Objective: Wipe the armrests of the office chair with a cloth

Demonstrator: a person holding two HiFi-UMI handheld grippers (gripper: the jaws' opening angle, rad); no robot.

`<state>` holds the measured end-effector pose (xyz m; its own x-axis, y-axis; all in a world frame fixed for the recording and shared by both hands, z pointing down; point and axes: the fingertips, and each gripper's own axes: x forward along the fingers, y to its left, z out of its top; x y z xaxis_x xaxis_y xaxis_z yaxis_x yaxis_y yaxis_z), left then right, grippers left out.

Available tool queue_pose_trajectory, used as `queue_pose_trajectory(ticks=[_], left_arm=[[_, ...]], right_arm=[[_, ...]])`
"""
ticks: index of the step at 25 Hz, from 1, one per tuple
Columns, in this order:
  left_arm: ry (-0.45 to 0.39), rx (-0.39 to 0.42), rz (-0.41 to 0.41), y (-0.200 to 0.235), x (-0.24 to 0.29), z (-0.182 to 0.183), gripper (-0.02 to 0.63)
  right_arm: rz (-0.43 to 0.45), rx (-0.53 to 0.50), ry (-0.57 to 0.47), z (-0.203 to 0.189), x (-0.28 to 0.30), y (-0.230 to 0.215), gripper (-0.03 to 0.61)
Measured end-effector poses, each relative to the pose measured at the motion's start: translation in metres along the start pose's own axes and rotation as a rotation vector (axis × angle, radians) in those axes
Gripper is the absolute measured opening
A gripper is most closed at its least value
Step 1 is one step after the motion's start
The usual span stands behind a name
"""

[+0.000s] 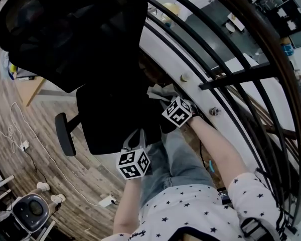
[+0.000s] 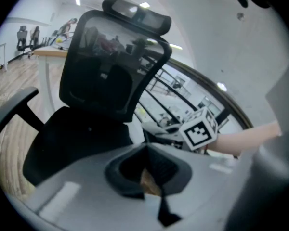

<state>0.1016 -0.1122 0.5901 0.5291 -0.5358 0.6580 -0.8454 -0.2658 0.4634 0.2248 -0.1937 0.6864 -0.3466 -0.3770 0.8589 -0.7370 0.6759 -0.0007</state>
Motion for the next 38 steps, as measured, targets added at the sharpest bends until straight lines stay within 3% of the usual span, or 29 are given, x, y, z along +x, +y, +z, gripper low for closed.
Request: queue_pose_trajectory(ticks=[24, 38], left_arm=[[0.010, 0.035, -0.041, -0.016, -0.014, -0.027, 0.008], [-0.013, 0.009, -0.002, -0.029, -0.027, -0.055, 0.008]], right_arm=[[0.006, 0.048, -0.008, -0.048, -0.028, 0.055, 0.025], [0.024, 0.067, -0.031, -0.073, -0.046, 0.091, 0.025]])
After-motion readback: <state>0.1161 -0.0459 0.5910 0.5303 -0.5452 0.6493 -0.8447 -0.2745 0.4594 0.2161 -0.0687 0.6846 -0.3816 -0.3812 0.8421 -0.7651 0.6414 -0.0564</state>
